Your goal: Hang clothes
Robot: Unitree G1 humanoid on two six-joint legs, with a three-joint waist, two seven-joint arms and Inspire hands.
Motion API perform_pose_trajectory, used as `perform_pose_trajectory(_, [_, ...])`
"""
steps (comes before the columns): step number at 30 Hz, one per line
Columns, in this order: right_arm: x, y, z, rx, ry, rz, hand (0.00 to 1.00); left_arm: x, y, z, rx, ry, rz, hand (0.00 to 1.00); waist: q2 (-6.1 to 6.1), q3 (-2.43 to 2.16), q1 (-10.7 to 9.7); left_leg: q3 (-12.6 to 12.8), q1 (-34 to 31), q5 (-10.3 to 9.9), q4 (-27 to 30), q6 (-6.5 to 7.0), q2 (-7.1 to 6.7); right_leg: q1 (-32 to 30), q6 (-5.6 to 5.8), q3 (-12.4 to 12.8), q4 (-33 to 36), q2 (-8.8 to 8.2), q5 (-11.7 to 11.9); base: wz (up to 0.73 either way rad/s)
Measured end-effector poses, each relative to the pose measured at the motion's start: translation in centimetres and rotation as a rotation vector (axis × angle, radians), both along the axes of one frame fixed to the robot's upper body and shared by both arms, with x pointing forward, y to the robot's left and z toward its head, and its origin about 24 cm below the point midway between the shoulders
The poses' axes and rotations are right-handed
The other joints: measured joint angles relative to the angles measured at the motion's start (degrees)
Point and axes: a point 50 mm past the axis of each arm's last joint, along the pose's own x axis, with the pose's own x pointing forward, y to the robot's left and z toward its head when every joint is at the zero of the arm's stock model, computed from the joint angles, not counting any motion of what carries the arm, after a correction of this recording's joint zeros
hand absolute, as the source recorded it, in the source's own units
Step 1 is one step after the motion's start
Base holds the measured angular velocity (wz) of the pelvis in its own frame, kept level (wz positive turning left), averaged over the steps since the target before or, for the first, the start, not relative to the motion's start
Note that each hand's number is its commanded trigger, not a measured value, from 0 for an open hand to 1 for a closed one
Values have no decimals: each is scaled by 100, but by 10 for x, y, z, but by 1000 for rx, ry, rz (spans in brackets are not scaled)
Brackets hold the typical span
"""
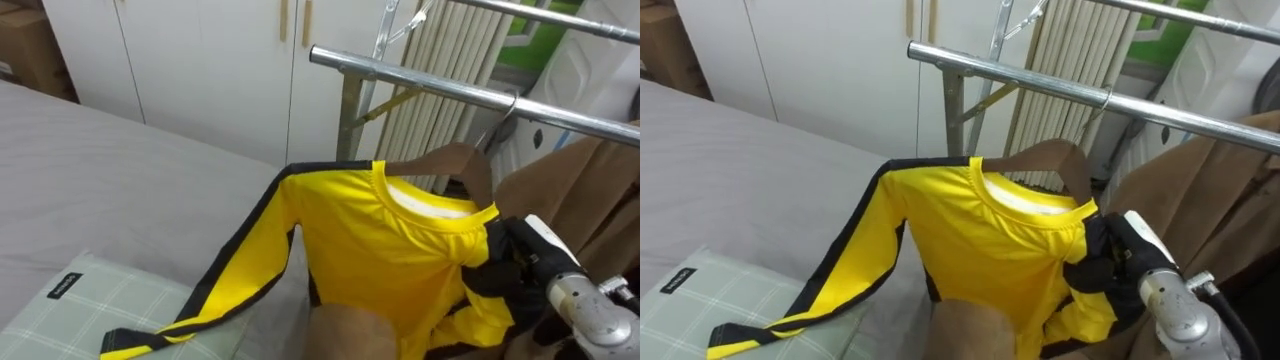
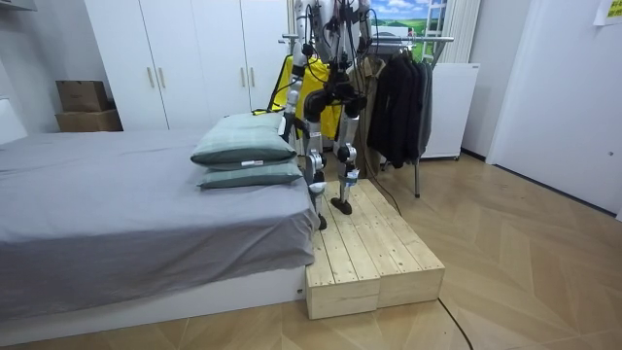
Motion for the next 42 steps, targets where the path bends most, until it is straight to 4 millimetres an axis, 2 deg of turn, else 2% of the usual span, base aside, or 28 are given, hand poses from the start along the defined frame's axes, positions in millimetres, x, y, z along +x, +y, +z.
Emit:
perform_pose_trajectory(5, [-5,-4,-5,59,-8,-45,100,-2,-2,-1,-7,11,-8,0,84,-30,-31,-18,37,0,-9,0,3,79,-11,-87,-24,-30,7,2])
perform_pose_trajectory(9, [-6,-5,-7,73,-5,-59,100,-2,-3,-1,-8,12,-10,0,100,-38,-31,-31,55,2,-4,-1,4,88,-17,-120,-30,-37,11,0])
perform_pose_trajectory(13, [-12,-8,-20,108,25,-91,100,-4,-3,-1,-8,17,-10,0,102,-55,-23,-74,151,1,-3,-1,0,198,-6,-89,-67,-27,1,5])
perform_pose_trajectory(19, [-15,-10,-27,109,42,-103,100,-6,-3,-1,-8,19,-9,0,106,-53,-10,-76,234,-2,-5,-1,0,275,-1,-49,-66,-1,-2,0])
perform_pose_trajectory(32, [-16,-11,-28,130,42,-118,100,-5,-3,-1,-8,19,-10,0,117,-50,-6,-86,238,-4,-17,-2,6,278,-10,-65,-63,24,4,0])
perform_pose_trajectory(33, [-16,-11,-29,131,41,-118,68,-5,-3,-1,-8,19,-10,0,118,-50,-6,-86,238,-4,-18,-2,6,278,-10,-65,-63,24,4,0])
perform_pose_trajectory(34, [-16,-11,-28,132,41,-119,50,-5,-3,-1,-8,19,-10,0,117,-51,-5,-87,239,-4,-19,-2,6,278,-10,-63,-63,23,4,0])
perform_pose_trajectory(35, [-16,-11,-29,132,41,-119,6,-5,-3,-1,-8,19,-10,0,117,-51,-5,-88,240,-4,-19,-2,5,278,-10,-62,-63,23,4,0])
perform_pose_trajectory(36, [-16,-11,-29,132,42,-119,0,-5,-3,-1,-8,19,-10,0,117,-51,-5,-88,240,-4,-19,-2,6,278,-10,-62,-63,23,4,0])
perform_pose_trajectory(42, [-19,-14,-33,144,56,-142,0,-5,-3,-1,-8,19,-9,0,117,-50,-4,-89,241,-4,-22,-2,6,276,-10,-58,-61,27,4,0])
